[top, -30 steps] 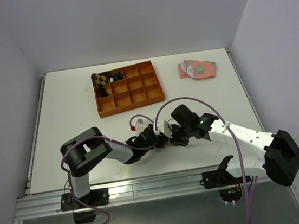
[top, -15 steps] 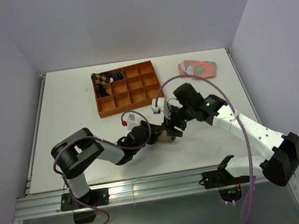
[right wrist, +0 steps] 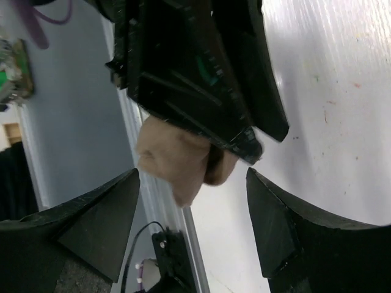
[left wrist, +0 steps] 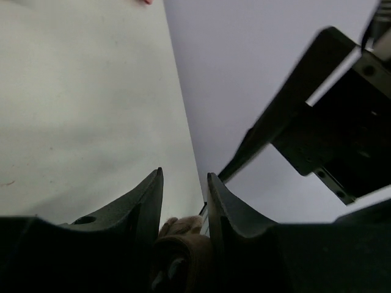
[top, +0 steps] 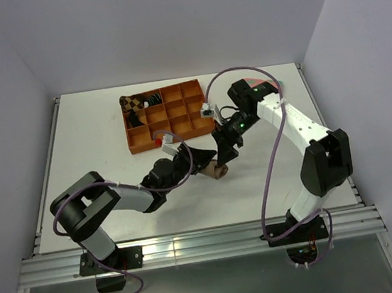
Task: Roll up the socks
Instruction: Pick up the sock at the center of the board.
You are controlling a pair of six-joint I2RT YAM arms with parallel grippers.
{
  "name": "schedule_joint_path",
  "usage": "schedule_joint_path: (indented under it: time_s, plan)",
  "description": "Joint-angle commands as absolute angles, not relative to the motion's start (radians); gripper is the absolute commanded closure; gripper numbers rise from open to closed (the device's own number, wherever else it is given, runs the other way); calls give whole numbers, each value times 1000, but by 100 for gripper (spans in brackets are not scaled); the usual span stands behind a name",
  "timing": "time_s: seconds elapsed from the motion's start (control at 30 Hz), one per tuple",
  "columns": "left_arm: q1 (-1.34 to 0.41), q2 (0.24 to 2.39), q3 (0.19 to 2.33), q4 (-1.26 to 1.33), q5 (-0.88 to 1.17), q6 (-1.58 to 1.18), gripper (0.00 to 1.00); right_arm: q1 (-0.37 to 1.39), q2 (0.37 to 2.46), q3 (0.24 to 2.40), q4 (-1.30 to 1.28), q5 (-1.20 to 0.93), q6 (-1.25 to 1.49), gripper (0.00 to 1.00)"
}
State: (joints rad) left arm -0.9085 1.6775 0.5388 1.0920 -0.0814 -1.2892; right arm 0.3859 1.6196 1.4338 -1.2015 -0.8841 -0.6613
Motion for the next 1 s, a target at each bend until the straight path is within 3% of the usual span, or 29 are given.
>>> schedule_joint_path:
  time_s: [0.0, 0.47, 0.97]
  plan:
    - [-896, 1625, 583, 1128, -20, -1184, 100, 353, 1672, 1534, -1405, -1051, -765, 23]
    - [-805, 1568, 727, 985, 147, -1077, 100, 328, 1755, 1635, -1437, -1146, -706, 19]
    - [-807, 1580, 770, 922, 130, -1016, 100, 328, 1778, 1672, -1440, -1230, -634, 18]
